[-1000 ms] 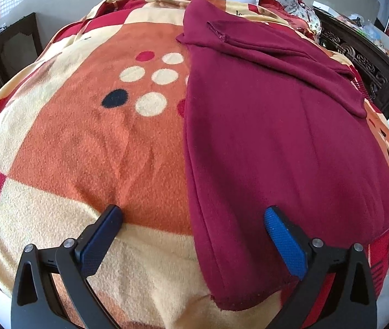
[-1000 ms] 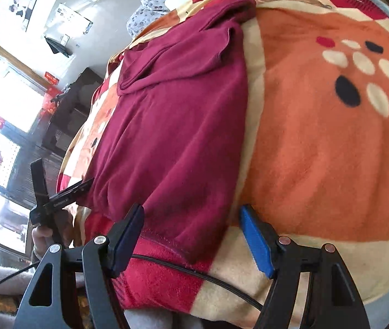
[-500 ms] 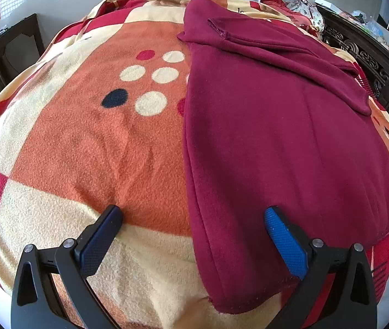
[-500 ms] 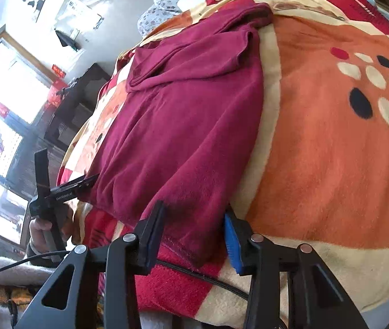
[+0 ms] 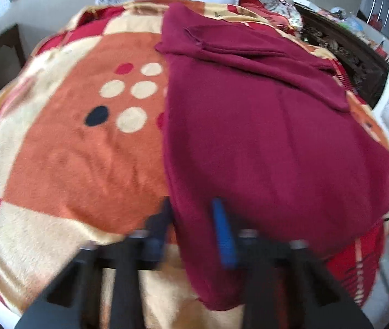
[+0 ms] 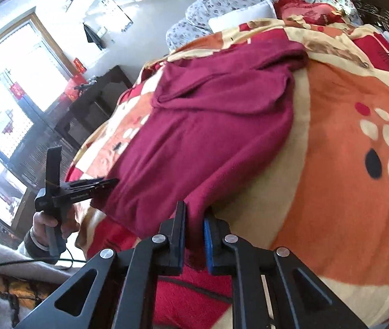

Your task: Fold small clothes

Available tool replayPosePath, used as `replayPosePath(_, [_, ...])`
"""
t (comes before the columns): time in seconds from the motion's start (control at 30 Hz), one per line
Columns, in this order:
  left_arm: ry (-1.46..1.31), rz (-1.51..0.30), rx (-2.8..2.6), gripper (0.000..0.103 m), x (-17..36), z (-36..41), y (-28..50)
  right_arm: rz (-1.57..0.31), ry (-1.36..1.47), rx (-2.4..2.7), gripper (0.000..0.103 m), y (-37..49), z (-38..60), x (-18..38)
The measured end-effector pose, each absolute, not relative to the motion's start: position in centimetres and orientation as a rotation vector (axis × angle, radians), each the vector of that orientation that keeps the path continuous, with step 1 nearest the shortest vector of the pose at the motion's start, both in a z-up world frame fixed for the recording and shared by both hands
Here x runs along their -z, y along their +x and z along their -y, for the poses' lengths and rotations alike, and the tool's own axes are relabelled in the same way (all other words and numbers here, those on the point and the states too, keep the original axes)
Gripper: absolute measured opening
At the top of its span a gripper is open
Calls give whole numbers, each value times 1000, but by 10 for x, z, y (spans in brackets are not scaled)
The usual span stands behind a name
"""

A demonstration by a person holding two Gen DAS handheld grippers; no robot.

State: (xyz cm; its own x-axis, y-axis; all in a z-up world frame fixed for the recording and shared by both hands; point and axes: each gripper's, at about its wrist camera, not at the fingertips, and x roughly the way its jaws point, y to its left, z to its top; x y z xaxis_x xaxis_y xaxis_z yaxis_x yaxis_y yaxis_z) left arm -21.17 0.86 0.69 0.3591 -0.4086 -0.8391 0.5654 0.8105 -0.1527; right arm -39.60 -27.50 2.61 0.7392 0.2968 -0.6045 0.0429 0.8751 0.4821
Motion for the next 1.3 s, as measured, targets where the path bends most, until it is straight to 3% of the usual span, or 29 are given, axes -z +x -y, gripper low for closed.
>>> replayPosePath(0.07, [158,-1047,650,8,-11,-9,-206,-694,517,-158,12,-393,281,-33])
replayPosePath(0.37, [11,-1035,753,7,-53,-18,-179,-497,543,-143,11,-379,312,-80])
replayPosePath(0.77, [-77,-868,778,7,-130,34,-89,-404,503,-97,10,-298,362,-128])
replayPosePath(1.3, [-86,-911,682,6,-121,105,32,-484,513,55,10,-181,432,-121])
